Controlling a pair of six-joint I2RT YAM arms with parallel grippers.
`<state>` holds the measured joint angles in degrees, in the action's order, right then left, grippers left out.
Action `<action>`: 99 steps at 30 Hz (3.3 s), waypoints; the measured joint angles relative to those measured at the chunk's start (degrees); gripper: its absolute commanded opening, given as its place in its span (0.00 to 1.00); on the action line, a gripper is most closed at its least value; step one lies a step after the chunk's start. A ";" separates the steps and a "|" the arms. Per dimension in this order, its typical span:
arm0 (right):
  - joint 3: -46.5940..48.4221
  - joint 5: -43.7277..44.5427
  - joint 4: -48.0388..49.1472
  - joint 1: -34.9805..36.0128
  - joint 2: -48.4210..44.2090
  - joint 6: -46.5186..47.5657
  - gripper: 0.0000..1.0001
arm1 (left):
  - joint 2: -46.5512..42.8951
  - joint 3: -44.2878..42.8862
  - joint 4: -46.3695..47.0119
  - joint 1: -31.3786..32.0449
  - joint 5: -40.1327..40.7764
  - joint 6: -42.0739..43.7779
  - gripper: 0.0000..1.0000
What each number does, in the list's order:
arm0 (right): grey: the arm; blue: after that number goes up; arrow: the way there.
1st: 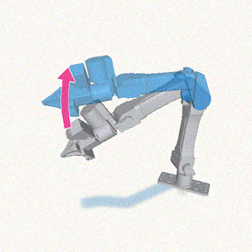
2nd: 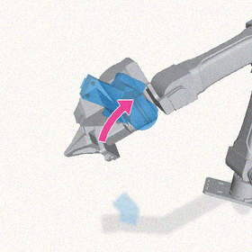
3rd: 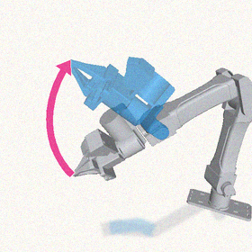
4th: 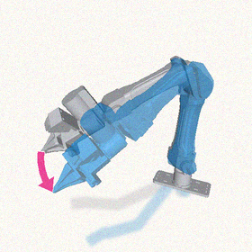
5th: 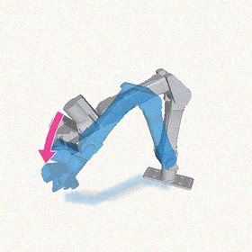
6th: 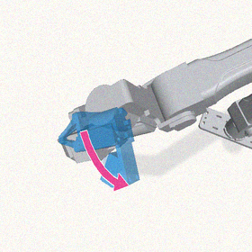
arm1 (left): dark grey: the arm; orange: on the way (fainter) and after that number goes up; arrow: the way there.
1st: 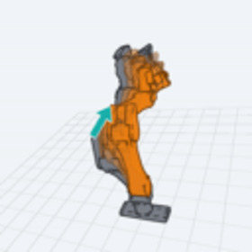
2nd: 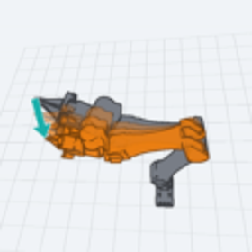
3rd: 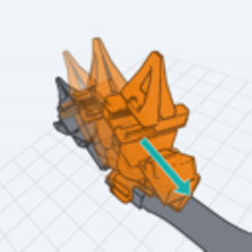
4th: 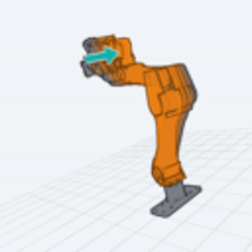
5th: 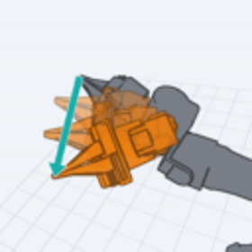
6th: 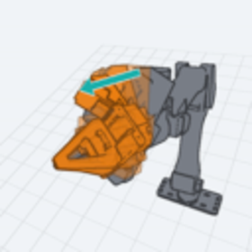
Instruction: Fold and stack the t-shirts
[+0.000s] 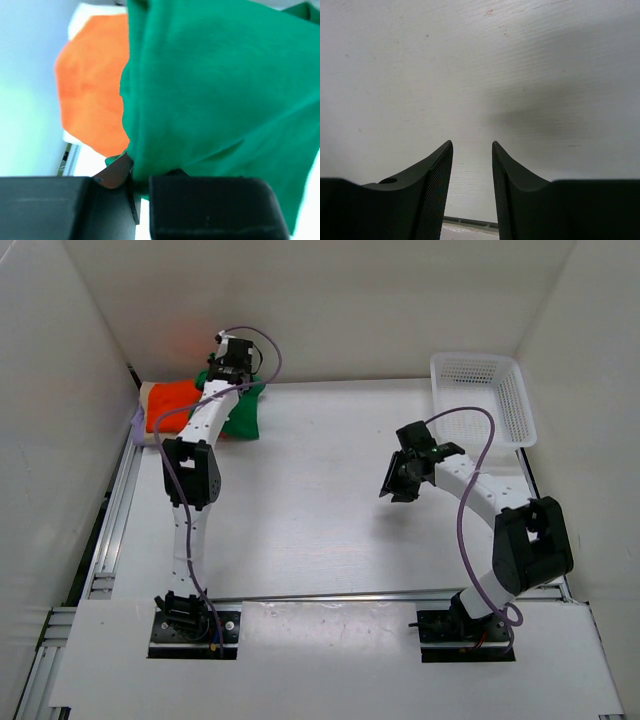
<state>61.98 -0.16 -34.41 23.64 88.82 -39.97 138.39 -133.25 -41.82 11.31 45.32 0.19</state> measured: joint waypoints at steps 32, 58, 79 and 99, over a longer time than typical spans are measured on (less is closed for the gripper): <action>-1.57 0.66 -0.63 0.00 0.52 1.90 0.43 | 7.06 -6.03 3.87 -19.12 -2.14 0.13 0.96; -0.26 1.60 -3.63 -0.02 -10.75 5.05 0.62 | -49.09 38.32 -2.25 -8.17 -19.63 0.15 1.00; -23.87 5.07 -12.72 -0.02 -54.16 1.05 0.76 | -94.31 86.27 -28.44 -23.82 -33.29 -0.15 1.00; -23.98 7.65 -16.26 -0.02 -56.70 1.79 0.83 | -99.01 87.62 -28.94 -28.13 -36.96 -0.15 1.00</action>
